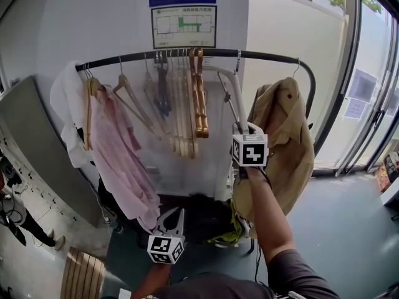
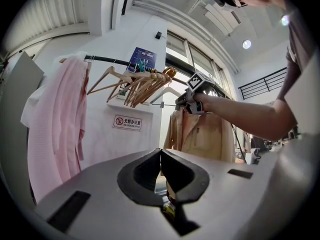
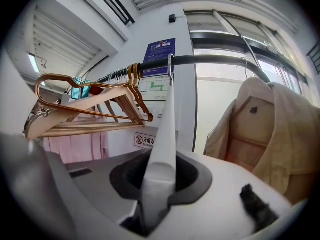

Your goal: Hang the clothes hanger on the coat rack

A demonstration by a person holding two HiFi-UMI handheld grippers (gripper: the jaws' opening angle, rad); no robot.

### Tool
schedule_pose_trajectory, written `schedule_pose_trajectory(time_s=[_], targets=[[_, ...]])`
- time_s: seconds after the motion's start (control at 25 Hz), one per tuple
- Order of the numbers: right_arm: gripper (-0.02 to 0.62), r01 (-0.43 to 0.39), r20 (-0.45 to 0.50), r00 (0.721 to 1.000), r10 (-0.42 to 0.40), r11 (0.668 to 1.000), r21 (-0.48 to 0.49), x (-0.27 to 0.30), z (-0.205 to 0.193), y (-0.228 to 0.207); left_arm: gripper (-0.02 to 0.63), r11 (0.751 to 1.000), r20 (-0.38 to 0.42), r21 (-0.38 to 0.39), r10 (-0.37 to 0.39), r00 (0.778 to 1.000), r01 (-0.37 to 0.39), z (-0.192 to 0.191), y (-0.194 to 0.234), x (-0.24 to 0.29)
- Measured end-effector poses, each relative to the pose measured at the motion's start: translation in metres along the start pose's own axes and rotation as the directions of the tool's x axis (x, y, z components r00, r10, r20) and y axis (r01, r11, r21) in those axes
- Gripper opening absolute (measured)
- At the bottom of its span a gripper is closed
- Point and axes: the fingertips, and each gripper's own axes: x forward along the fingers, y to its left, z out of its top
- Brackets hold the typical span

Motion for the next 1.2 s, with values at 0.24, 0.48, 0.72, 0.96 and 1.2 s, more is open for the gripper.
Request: schedule_pose_trajectory(time_s=[0.24, 0.48, 0.72, 0.96, 1.2], targets=[[0.132, -0.027, 0.045, 0.999, 0.027, 1.000, 0.000, -0.015, 0.006, 0.006, 0.009, 1.000, -0.006, 0.002, 0.005, 1.000, -0.005, -0.002, 0.001, -0.003], [0.179, -0.031, 0.103, 0.994, 0.028, 0.999, 0.032, -0.035, 0.016, 0.006, 0.009, 1.000, -0.008, 0.015, -0.004, 1.000, 0.004, 0.002, -0.001, -0.003], [0.196, -0.015, 0.151, 0.988, 0.006, 0.998, 0.058, -0.048, 0.025, 0.006, 0.009, 1.000, -0.011, 0.014, -0.024, 1.000, 0.024, 0.001, -0.008, -0.003], [0.204, -0.017, 0.176, 0.984, 0.002, 0.996, 0.084, -0.051, 0.028, 0.004, 0.009, 0.999, -0.016, 0.007, -0.038, 0.999, 0.039, -0.005, -0.015, -0.004], [0.206, 0.097, 0.181, 0.980, -0.086, 0.994, -0.055, -0.057, 0.013, 0.004, 0.009, 0.999, -0.022, 0.007, -0.046, 0.999, 0.046, -0.008, -0.016, -0.009]])
